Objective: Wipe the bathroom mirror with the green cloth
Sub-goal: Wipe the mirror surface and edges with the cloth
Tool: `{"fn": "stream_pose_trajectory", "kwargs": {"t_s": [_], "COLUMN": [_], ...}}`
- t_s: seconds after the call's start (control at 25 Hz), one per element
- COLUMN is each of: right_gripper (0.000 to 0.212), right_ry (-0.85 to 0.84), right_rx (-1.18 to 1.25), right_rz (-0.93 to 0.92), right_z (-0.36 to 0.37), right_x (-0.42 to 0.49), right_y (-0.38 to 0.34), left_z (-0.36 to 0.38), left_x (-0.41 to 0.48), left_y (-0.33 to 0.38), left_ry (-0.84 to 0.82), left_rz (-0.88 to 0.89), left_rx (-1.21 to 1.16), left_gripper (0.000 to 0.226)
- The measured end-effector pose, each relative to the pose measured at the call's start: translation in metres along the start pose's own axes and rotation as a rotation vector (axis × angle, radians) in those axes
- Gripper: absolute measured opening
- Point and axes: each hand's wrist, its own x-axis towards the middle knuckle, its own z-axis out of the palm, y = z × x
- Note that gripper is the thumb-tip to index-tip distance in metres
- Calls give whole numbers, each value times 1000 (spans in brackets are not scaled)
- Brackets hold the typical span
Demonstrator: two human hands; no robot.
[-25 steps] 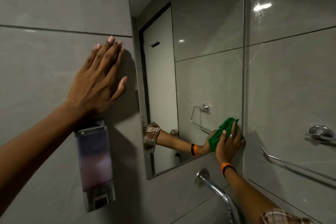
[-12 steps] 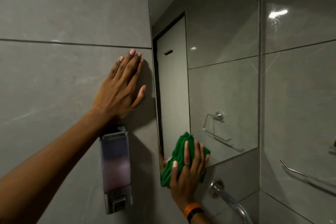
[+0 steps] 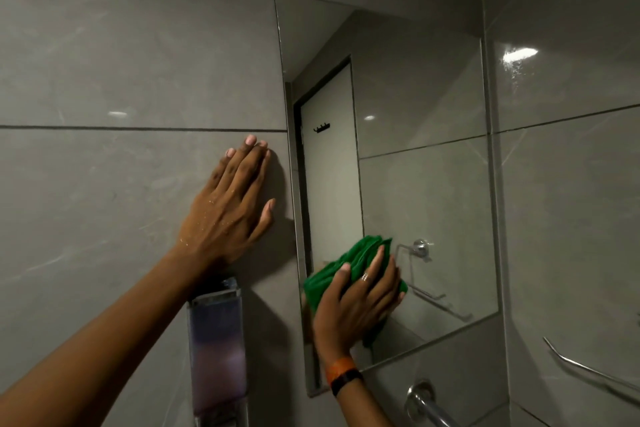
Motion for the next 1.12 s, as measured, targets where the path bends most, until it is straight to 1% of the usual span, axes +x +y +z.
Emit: {"fn": "stream_pose_trajectory", "kwargs": {"t_s": [0.08, 0.16, 0.4, 0.64, 0.72, 0.88, 1.04, 1.12], "right_gripper": [66, 65, 65, 66, 66, 62, 63, 64], "right_ry": [26, 31, 50, -3, -28, -98, -134, -147], "right_rx": [11, 8, 47, 55, 46, 13, -11, -24], "right_rz": [52, 31, -86, -269, -359, -611, -901, -1016], "right_z": [8, 15, 36, 47, 50, 55, 53, 52], "right_x": [30, 58, 143, 211, 226, 242, 232, 216], "right_y": [-33, -65, -161, -242, -265, -288, -276, -261], "left_z": [-1, -1, -5, -13, -17, -21, -27, -29], "left_x": [1, 3, 24, 46, 56, 68, 66, 62], "left_y": [0, 0, -3, -13, -18, -23, -20, -21], "left_ry": [2, 2, 46, 43, 56, 90, 119, 120], "left_rz": [-2, -13, -46, -97, -127, -206, -245, -281], "left_rx": [2, 5, 38, 32, 15, -85, -173, -181], "left_gripper": [73, 73, 78, 82, 84, 87, 83, 80]}}
